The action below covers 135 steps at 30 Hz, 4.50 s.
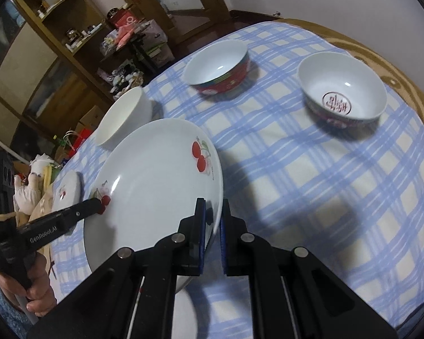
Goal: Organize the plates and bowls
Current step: 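Carry the held plate with both tools over another cherry plate, then lower the held plate onto the other cherry plate with both tools, then open both tools to release the plate rims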
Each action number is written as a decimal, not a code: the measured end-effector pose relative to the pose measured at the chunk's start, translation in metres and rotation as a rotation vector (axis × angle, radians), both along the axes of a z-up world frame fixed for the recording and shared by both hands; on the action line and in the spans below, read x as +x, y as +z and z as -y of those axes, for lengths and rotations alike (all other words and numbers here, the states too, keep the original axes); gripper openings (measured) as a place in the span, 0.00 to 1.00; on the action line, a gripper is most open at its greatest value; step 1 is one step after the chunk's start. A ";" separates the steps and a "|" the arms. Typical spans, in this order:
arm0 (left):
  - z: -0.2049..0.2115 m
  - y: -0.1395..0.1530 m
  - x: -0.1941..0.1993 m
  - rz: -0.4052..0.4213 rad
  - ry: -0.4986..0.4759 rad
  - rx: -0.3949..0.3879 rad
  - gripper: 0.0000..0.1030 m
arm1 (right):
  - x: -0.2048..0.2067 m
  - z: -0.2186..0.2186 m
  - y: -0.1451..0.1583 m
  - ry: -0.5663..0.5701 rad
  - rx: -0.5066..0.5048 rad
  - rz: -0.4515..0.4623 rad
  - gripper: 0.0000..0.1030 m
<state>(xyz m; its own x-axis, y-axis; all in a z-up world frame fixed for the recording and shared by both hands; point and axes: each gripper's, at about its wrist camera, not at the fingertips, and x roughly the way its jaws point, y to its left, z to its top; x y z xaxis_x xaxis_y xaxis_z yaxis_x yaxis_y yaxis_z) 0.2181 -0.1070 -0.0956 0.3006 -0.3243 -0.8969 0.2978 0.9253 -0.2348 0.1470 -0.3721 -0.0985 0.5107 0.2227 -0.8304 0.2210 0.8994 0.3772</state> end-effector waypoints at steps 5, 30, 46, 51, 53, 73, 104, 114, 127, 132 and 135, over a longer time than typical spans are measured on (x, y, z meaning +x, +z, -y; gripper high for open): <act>-0.019 0.009 -0.020 0.006 0.009 -0.008 0.10 | -0.014 -0.017 0.015 0.013 -0.010 0.019 0.09; -0.078 0.010 -0.098 0.003 0.125 0.046 0.12 | -0.077 -0.082 0.030 0.136 -0.073 0.051 0.09; -0.083 -0.036 -0.114 -0.062 0.116 0.056 0.12 | -0.086 -0.085 -0.010 0.125 -0.050 -0.015 0.08; -0.083 -0.043 -0.115 -0.051 0.104 0.058 0.12 | -0.082 -0.085 -0.019 0.112 -0.059 -0.024 0.08; -0.082 -0.046 -0.114 -0.055 0.095 0.057 0.12 | -0.080 -0.086 -0.019 0.110 -0.074 -0.022 0.08; -0.073 -0.041 -0.104 -0.017 0.033 0.091 0.11 | -0.066 -0.089 -0.017 0.074 -0.184 -0.060 0.12; -0.072 -0.040 -0.100 -0.040 0.019 0.111 0.19 | -0.062 -0.084 -0.025 0.061 -0.195 -0.102 0.15; -0.077 -0.039 -0.100 -0.047 0.027 0.107 0.26 | -0.064 -0.084 -0.025 0.056 -0.195 -0.100 0.15; -0.094 -0.015 -0.096 0.016 0.004 0.174 0.49 | -0.056 -0.104 0.003 0.094 -0.205 -0.019 0.48; -0.115 0.005 -0.085 0.060 0.038 0.206 0.75 | -0.042 -0.129 0.023 0.146 -0.206 0.047 0.74; -0.133 0.010 -0.072 0.064 0.068 0.233 0.81 | -0.032 -0.146 0.032 0.171 -0.197 0.089 0.92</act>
